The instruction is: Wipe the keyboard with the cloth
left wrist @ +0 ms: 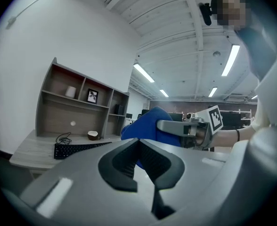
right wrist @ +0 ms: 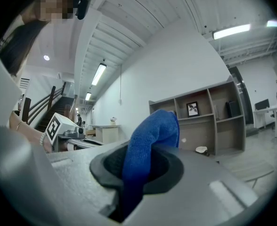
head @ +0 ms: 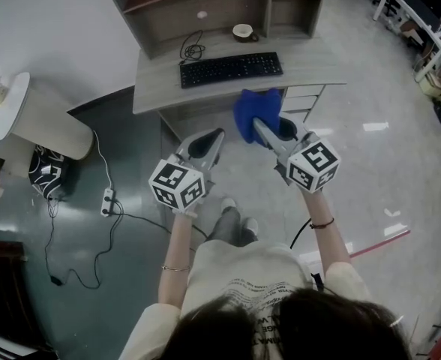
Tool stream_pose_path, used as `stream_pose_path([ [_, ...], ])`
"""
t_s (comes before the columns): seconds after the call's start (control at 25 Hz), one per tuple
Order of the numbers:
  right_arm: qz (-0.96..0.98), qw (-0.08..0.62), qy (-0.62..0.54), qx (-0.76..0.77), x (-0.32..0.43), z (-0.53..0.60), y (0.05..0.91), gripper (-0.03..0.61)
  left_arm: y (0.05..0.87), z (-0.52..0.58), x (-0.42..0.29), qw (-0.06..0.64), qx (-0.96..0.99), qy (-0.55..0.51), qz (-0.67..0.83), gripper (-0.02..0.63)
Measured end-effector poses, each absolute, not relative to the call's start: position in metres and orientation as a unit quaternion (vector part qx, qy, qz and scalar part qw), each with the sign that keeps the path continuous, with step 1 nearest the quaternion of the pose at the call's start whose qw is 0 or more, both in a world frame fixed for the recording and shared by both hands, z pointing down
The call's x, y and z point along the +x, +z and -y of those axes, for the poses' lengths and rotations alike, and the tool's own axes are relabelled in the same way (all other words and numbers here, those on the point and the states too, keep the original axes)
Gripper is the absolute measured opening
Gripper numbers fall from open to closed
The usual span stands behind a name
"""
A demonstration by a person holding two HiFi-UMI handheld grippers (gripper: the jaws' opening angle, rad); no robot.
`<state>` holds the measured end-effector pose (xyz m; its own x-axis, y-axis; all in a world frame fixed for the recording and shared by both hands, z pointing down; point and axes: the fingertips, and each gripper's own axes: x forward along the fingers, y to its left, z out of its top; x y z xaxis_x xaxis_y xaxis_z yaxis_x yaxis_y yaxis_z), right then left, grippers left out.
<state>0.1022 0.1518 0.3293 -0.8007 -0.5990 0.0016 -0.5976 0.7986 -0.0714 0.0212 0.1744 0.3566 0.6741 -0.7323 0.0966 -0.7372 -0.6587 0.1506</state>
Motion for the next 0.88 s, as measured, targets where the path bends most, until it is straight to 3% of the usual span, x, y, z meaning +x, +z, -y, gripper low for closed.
stream_pose_path([
  [0.88,-0.946,0.003,-0.059,-0.319,0.114,-0.074,0.346,0.058,0.38,-0.093,0.029,0.119,0.913,0.02,0.39,-0.003],
])
